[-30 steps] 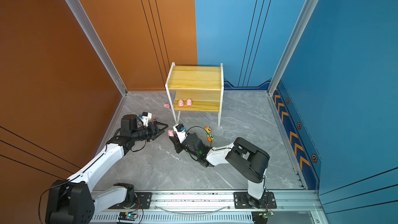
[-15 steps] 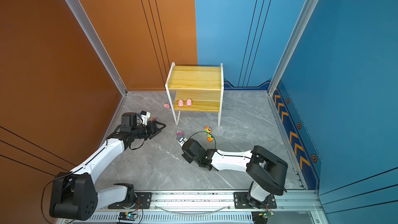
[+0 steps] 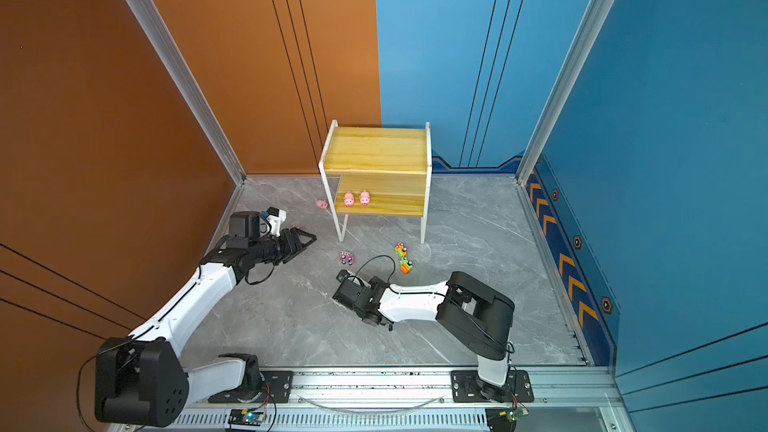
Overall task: Place and organize the plastic toys onto the shelf
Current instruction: 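Lower the pig with the right gripper onto the floor and open it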
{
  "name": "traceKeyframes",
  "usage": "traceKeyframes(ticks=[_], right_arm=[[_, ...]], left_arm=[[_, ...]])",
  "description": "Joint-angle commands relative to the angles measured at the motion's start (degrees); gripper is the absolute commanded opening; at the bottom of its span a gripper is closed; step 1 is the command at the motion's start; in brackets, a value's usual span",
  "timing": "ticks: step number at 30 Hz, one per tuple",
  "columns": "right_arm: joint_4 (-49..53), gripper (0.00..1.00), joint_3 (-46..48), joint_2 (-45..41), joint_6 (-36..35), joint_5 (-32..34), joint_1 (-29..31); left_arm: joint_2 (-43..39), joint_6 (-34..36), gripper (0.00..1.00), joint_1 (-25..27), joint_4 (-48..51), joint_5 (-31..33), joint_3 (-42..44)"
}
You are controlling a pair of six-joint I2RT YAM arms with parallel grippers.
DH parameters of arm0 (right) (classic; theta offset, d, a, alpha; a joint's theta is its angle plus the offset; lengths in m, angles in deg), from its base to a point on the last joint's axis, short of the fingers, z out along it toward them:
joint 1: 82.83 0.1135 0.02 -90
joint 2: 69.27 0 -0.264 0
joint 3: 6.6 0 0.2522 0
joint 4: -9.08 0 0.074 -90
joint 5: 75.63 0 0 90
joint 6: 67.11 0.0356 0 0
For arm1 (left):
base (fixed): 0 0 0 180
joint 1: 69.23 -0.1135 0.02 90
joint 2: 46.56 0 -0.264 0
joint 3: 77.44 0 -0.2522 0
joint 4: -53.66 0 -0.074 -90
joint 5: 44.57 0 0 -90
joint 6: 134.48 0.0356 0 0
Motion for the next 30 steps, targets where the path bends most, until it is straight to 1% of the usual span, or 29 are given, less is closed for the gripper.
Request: traceKeyframes(ticks=[1, 5, 9, 12, 16, 19, 21, 25, 30], right_arm=[[5.28, 0.26, -2.84, 2.38, -1.27, 3.94, 1.1], [6.99, 0.27, -4.71, 5.14, -1.83, 4.21, 2.02], [7.14, 0.33, -5.05, 5.52, -2.75, 1.65, 2.66], [7.05, 0.42, -4.7, 4.57, -3.73, -1.9, 2.83], [5.66, 0.58, -2.19, 0.12, -5.4, -9.41, 2.85], [2.99, 0.66, 0.9, -4.81, -6.34, -13.56, 2.64], [0.89, 0.69, 2.75, -8.07, -6.57, -15.97, 2.26], [-3.91, 0.71, 6.29, -14.0, -4.62, -19.24, 0.07], [-8.45, 0.69, 8.71, -16.87, 0.82, -20.2, -3.68]], left_arm=[[-0.92, 1.49, 0.59, -0.78, 0.96, 0.75, -0.72], [-0.72, 1.61, 0.59, -1.2, 0.92, 0.43, -0.62], [-0.83, 1.66, 0.59, -1.62, 0.79, 0.44, -0.57], [-0.73, 1.6, 0.59, -1.91, 0.44, 0.24, -0.4], [-0.7, 1.29, 0.59, -2.34, -0.22, -0.27, -0.08], [-0.65, 1.27, 0.59, -2.69, -0.46, -0.35, 0.09], [-0.74, 1.27, 0.59, -2.96, -0.52, -0.3, 0.27], [-1.26, 1.4, 0.59, -3.41, -0.62, 0.06, 0.9], [-1.35, 1.49, 0.59, -3.77, -0.63, 0.49, 1.14]])
